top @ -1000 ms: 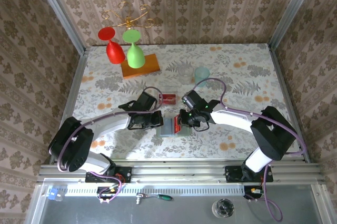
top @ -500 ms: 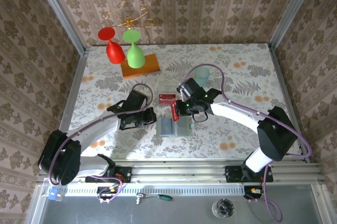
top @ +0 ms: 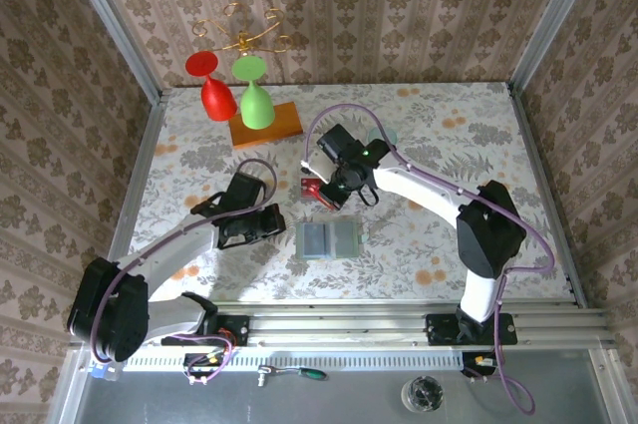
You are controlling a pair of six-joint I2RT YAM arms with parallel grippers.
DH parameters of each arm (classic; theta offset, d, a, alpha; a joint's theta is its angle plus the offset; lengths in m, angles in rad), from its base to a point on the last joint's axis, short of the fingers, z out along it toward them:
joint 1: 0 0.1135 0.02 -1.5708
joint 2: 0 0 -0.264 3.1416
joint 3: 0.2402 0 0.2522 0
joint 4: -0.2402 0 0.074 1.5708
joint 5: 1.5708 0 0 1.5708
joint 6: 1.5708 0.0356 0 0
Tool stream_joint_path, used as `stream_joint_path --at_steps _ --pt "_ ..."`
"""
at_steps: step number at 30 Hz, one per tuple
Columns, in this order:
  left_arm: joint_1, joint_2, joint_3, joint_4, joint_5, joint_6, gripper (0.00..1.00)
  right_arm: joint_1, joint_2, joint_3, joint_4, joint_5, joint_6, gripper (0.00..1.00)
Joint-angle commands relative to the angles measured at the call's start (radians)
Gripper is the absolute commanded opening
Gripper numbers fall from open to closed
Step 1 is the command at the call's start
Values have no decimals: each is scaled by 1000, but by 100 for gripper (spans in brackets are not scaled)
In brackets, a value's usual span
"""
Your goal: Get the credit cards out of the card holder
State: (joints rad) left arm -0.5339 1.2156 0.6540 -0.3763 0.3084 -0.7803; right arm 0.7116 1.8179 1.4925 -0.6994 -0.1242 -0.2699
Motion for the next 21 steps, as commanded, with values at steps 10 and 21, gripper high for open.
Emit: stream_joint_path --at_steps 10,21 --pt "38 -2 5 -34 24 42 7 -36 187 294 -241 61 -451 4" --pt "52 -12 -3 -28 26 40 8 -73 397 609 -403 -26 -495 5"
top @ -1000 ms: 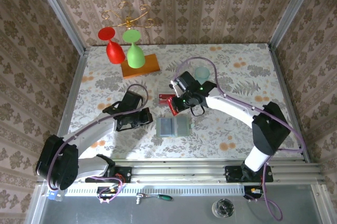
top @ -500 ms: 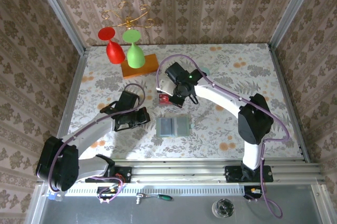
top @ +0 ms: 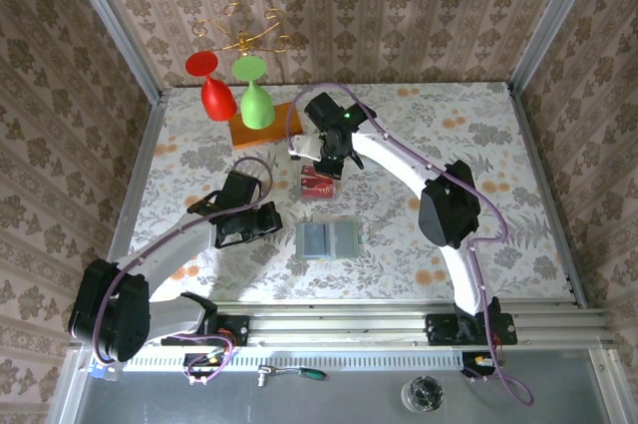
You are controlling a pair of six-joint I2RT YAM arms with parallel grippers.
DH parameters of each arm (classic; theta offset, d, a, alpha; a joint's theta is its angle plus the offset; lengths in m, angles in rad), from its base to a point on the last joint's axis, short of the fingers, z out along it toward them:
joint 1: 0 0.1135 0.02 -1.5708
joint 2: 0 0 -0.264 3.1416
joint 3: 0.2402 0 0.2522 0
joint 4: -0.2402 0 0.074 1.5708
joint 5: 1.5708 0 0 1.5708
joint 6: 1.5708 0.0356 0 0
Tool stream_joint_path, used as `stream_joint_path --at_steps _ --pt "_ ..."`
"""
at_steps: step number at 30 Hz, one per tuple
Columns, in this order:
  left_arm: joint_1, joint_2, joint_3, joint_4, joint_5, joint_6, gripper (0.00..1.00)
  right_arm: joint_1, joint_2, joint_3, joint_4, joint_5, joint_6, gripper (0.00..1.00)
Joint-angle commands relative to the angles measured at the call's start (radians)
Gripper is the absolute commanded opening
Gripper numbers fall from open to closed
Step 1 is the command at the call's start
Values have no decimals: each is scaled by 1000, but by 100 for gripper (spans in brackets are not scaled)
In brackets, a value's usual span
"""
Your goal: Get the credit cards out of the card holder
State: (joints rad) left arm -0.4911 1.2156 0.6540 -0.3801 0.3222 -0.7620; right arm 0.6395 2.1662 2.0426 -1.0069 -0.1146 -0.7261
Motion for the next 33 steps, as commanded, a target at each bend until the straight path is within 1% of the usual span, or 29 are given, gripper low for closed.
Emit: stream_joint_path --at_steps 1,11,18,23,27,30,33 --pt "11 -13 -2 -24 14 21 9 -3 65 80 -107 -36 -42 5" --pt "17 -18 -5 -22 9 14 10 -11 169 174 -177 -55 -65 7" --pt "18 -11 -13 -3 14 6 10 -11 181 188 -189 -56 -55 16" --pt "17 4 -11 16 20 3 10 -11 152 197 -207 -24 -37 21" --pt "17 19 -2 31 26 3 10 -11 102 179 -207 -20 3 22" --pt "18 28 1 46 30 3 10 -8 39 112 -148 -24 62 22" --pt "18 37 -3 69 41 -1 10 2 -44 -6 -51 -29 137 23"
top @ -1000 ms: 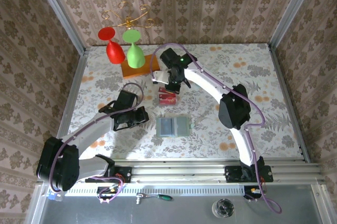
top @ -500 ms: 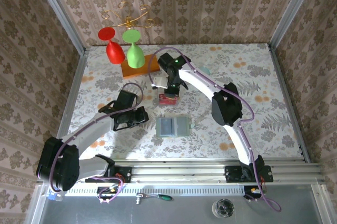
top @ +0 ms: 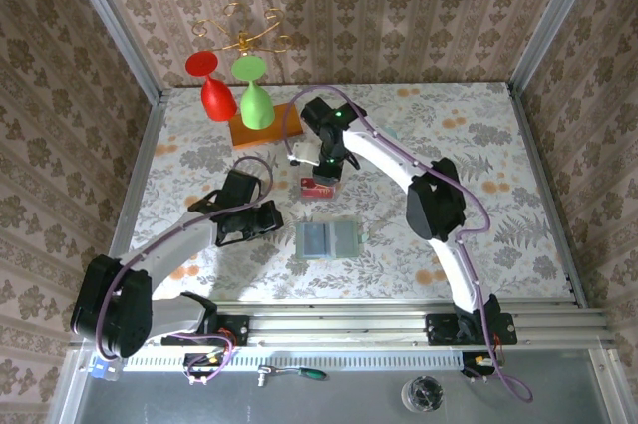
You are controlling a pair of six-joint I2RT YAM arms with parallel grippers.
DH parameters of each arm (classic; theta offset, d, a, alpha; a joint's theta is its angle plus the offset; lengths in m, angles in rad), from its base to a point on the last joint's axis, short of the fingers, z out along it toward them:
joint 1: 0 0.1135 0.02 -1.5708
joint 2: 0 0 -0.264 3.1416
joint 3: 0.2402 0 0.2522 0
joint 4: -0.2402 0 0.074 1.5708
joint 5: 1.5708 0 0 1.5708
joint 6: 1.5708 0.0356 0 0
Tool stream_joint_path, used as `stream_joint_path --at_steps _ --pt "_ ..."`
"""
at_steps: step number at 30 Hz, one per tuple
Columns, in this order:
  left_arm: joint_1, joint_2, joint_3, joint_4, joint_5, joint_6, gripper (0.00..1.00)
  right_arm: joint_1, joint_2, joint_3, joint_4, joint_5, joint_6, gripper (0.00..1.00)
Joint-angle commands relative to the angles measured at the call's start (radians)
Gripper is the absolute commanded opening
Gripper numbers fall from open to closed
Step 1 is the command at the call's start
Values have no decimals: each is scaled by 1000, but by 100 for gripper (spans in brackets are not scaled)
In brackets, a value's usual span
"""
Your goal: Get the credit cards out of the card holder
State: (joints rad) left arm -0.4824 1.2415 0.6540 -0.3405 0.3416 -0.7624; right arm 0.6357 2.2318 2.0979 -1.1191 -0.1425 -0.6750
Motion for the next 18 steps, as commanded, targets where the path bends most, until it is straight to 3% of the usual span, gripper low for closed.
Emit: stream_joint_path --at_steps 1,9,18 --pt "7 15 -5 41 23 -3 10 13 -141 -109 101 -5 120 23" --pt "-17 40 -11 103 28 -40 10 76 -347 -446 396 -27 450 23" --pt "-84 74 -16 127 10 -64 10 160 -499 -713 525 32 772 24"
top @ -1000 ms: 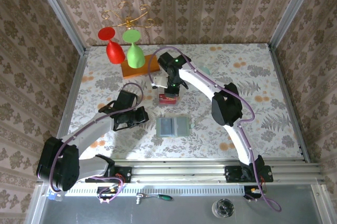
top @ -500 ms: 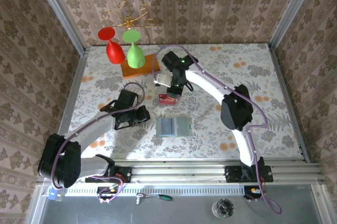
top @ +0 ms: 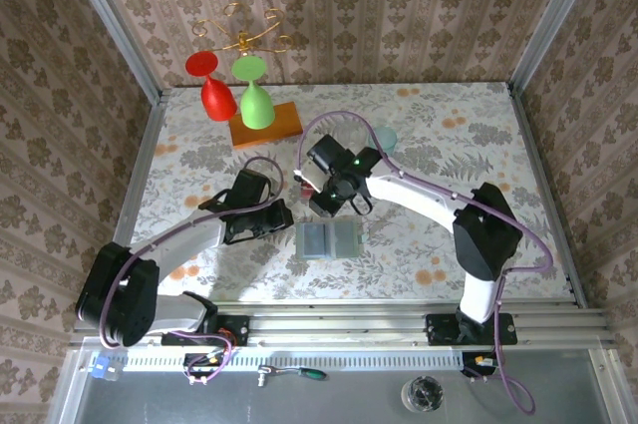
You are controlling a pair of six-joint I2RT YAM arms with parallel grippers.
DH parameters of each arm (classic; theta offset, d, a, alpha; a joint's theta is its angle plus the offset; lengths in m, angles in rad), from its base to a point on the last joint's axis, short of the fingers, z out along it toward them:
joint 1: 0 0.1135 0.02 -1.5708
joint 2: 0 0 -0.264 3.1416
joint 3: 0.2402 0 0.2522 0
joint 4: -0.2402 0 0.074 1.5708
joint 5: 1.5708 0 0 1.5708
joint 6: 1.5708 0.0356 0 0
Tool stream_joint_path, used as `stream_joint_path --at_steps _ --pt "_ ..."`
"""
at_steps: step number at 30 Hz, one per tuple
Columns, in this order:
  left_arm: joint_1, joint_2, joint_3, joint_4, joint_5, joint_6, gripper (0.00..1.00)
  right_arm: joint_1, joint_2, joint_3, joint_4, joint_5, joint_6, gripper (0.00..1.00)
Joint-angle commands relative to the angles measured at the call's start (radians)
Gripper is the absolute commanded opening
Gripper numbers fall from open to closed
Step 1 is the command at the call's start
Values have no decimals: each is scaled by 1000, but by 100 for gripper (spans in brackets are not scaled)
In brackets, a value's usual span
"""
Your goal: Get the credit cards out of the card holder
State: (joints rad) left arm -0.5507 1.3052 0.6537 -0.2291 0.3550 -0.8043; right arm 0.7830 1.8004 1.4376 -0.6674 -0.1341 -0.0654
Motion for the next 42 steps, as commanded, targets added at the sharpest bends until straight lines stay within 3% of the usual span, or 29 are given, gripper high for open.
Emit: stream_joint_path --at_steps 1,11,29,42 --pt "-22 11 -17 15 -6 -22 9 19 -85 -88 95 24 198 24" --pt "-53 20 -42 23 -5 -35 9 42 -168 -308 253 -46 491 29" --pt "-81 100 -51 57 0 -38 9 80 -177 -419 353 -20 682 28" --pt "-81 121 -53 44 -8 -24 8 81 -128 -435 442 -83 791 33"
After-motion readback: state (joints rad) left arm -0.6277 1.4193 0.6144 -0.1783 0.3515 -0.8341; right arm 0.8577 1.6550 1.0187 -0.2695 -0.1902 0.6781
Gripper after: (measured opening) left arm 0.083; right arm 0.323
